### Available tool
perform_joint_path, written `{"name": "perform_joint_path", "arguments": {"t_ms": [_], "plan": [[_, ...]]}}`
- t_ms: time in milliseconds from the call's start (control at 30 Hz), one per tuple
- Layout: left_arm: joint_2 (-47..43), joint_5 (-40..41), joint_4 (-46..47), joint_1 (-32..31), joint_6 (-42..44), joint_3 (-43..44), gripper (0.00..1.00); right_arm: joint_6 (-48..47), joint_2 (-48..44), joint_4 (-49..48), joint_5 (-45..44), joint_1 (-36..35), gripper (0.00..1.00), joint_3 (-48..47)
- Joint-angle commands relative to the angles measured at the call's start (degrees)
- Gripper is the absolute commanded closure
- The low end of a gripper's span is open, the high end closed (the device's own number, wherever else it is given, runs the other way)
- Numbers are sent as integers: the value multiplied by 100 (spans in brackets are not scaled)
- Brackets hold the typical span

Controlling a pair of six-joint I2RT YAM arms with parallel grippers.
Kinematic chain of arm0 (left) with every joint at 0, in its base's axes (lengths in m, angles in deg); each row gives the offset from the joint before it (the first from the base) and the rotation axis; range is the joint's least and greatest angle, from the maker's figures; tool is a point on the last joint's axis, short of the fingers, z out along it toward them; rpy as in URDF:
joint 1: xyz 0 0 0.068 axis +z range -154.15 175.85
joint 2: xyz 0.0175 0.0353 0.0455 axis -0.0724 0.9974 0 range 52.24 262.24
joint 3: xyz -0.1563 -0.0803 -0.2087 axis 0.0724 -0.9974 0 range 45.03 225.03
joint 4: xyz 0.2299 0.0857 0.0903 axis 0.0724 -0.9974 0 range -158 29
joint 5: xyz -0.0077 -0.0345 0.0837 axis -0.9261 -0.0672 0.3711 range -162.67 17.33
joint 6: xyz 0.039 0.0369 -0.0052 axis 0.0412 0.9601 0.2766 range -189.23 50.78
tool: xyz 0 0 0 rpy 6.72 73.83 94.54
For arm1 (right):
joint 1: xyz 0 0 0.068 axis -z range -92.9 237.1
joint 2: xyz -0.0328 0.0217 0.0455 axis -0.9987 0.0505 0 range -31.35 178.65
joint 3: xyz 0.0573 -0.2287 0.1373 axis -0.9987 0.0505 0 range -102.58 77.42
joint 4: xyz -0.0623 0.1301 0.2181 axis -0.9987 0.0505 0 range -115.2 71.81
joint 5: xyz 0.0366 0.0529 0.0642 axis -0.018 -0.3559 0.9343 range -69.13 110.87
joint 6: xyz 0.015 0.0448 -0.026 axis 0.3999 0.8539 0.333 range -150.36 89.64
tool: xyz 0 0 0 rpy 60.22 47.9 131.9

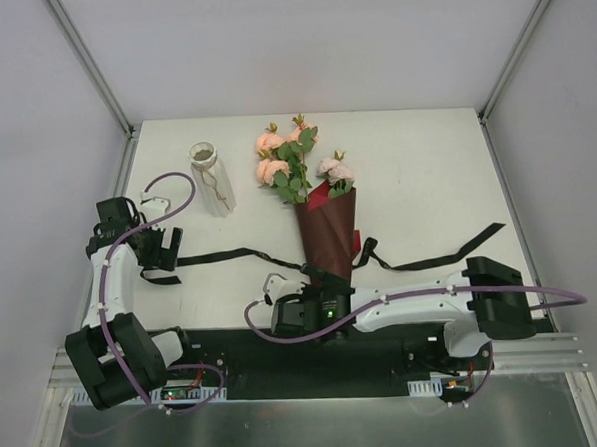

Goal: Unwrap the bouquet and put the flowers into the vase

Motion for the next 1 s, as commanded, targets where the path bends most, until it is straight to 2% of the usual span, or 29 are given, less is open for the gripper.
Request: {"name": "perform_joint_path", "arguments": {"t_ms": [0,400,967], "plan": [[-146,-318,-128,67,-67,34,1,-561,429,-72,-389,-1,0,-370],[-164,-414,-119,67,-49,-37,1,-570,1318,94,-494,16,0,-494],[-155,-406,-40,119,-58,-19,1,-412,2241,332,-1874,139,0,-748]]}}
